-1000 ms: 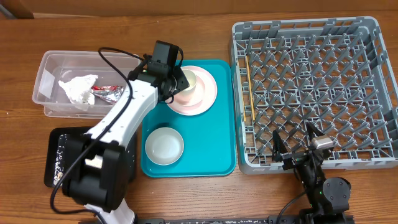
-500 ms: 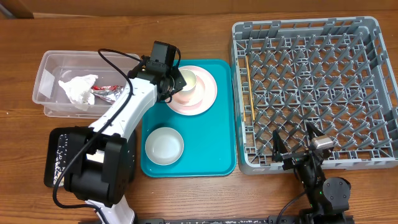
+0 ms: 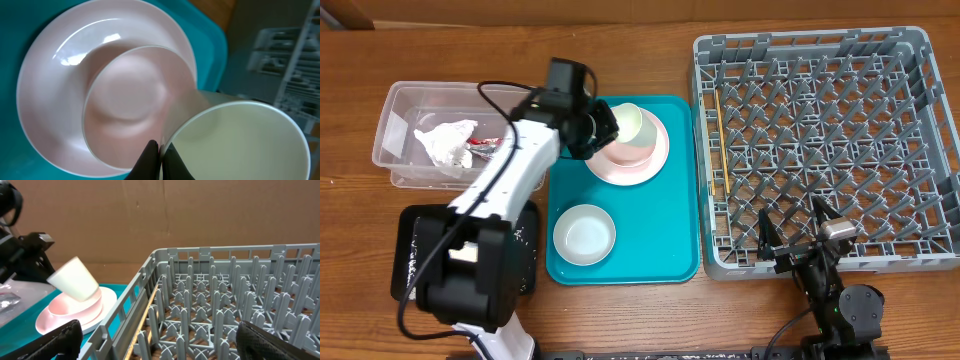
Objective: Sort waste into correct bins and load items into the dishwasher
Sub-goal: 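Lift the white cup and carry it right toward the right gripper, then close the right gripper on the white cup held by the left gripper, then open the left gripper and carry the cup right over the grey rack, then lower the white cup upright into the rack and open the right gripper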
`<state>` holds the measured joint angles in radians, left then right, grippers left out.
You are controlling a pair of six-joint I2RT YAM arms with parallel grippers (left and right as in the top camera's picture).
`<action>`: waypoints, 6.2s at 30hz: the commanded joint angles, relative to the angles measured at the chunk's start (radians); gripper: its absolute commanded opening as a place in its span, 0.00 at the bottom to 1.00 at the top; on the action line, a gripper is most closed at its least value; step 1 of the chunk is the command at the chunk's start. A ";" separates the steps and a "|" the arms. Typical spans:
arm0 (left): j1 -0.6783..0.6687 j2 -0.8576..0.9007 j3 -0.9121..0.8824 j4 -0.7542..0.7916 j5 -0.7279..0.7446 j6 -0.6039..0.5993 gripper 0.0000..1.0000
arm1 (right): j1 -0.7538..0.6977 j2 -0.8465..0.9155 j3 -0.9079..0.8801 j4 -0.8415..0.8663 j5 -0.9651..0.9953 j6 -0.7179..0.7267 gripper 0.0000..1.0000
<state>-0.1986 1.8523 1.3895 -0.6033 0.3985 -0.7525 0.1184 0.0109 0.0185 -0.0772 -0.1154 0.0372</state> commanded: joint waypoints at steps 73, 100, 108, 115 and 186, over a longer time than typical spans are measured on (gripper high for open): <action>-0.105 -0.112 0.037 -0.275 0.956 0.809 0.04 | 0.000 0.985 0.455 0.633 -1.002 0.907 0.94; -0.111 -0.112 0.037 -0.248 1.091 0.809 0.04 | 0.043 0.985 0.455 0.675 -0.946 0.936 0.78; -0.111 -0.112 0.037 -0.248 1.087 0.809 0.04 | 0.061 0.985 0.455 0.708 -0.906 0.932 0.73; -0.111 -0.112 0.037 -0.249 1.061 0.809 0.04 | 0.061 0.985 0.455 0.770 -0.906 0.932 0.63; 0.065 -0.112 0.037 -0.327 0.534 0.790 1.00 | 0.032 1.039 1.014 -0.822 0.017 0.294 0.41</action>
<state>-0.1276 1.7557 1.4132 -0.9291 0.9554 0.0292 0.1505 1.0462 1.0130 -0.9054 -0.1143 0.3531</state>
